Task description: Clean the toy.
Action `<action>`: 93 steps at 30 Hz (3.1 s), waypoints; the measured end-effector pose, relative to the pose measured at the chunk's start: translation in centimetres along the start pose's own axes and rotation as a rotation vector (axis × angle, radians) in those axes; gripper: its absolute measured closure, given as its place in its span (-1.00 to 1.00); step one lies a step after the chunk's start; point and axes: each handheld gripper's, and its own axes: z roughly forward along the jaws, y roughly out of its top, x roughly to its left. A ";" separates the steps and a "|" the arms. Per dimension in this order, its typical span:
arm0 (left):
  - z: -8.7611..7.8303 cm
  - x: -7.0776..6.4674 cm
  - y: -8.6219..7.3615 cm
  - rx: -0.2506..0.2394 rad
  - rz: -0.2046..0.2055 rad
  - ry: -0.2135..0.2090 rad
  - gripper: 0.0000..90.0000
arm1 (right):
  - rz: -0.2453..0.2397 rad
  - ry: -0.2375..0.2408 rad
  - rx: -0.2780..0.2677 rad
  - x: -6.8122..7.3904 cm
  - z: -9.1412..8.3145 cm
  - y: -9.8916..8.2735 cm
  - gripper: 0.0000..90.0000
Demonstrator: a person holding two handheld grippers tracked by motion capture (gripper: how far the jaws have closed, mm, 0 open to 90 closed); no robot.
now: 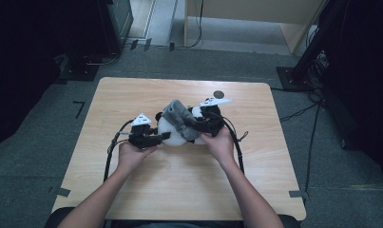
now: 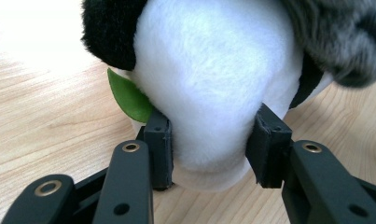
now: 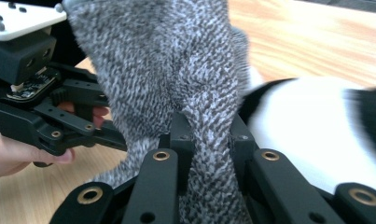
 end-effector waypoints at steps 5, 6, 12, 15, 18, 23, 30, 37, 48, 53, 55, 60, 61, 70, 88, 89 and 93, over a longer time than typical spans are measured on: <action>0.0 0.1 0.0 0.001 0.004 -0.003 0.29 | 0.039 -0.024 -0.039 -1.6 -1.9 0.0 0.75; 0.0 0.2 0.0 0.001 0.005 -0.004 0.29 | 0.047 -0.031 -0.046 -1.9 -2.2 0.0 0.75; 0.1 0.2 0.1 0.002 0.007 -0.010 0.29 | 0.107 -0.036 -0.074 -3.9 -3.8 -0.3 0.75; 0.0 0.3 0.1 0.003 0.004 -0.013 0.29 | 0.125 -0.049 -0.088 -4.6 -4.4 -0.4 0.75; 0.1 0.3 0.0 0.002 -0.001 -0.019 0.29 | 0.153 -0.062 -0.102 -5.5 -5.0 -0.6 0.75; 0.1 0.3 0.0 -0.001 -0.001 -0.020 0.29 | 0.202 -0.076 -0.121 -7.2 -5.7 -1.3 0.74; 0.1 0.5 -0.1 -0.001 0.001 -0.020 0.29 | 0.257 -0.132 -0.113 -9.2 -6.4 -2.2 0.75; 0.1 0.6 -0.2 -0.005 -0.003 -0.020 0.28 | 0.225 -0.136 -0.148 -7.9 -7.9 -1.0 0.76; 0.1 0.1 -0.4 -0.026 0.012 -0.005 0.26 | 0.041 -0.011 -0.130 -0.2 -5.1 1.8 0.75; 0.1 -0.3 -0.6 -0.034 0.004 0.004 0.25 | -0.013 0.043 -0.056 2.3 -1.6 1.8 0.75; 0.1 -0.3 -0.7 -0.042 -0.002 0.005 0.25 | -0.020 0.071 -0.044 3.0 -0.5 1.8 0.75; 0.0 -0.7 -0.9 -0.050 0.020 0.019 0.25 | -0.043 0.107 0.013 4.2 2.1 1.3 0.75; 0.0 -0.9 -1.0 -0.050 0.023 0.023 0.25 | -0.055 0.095 0.030 4.2 2.6 1.1 0.75; 0.2 -0.6 -0.7 -0.031 0.006 0.020 0.29 | -0.079 0.040 0.032 2.7 2.4 0.6 0.75; 0.3 0.3 0.0 -0.005 -0.008 -0.017 0.30 | 0.124 -0.086 -0.093 -4.9 -4.6 -0.1 0.75; 0.3 0.3 0.0 -0.005 -0.008 -0.017 0.30 | 0.124 -0.086 -0.093 -4.9 -4.6 -0.1 0.75; 0.4 0.6 0.2 0.000 -0.001 -0.023 0.30 | 0.186 -0.105 -0.123 -6.6 -5.6 -0.8 0.76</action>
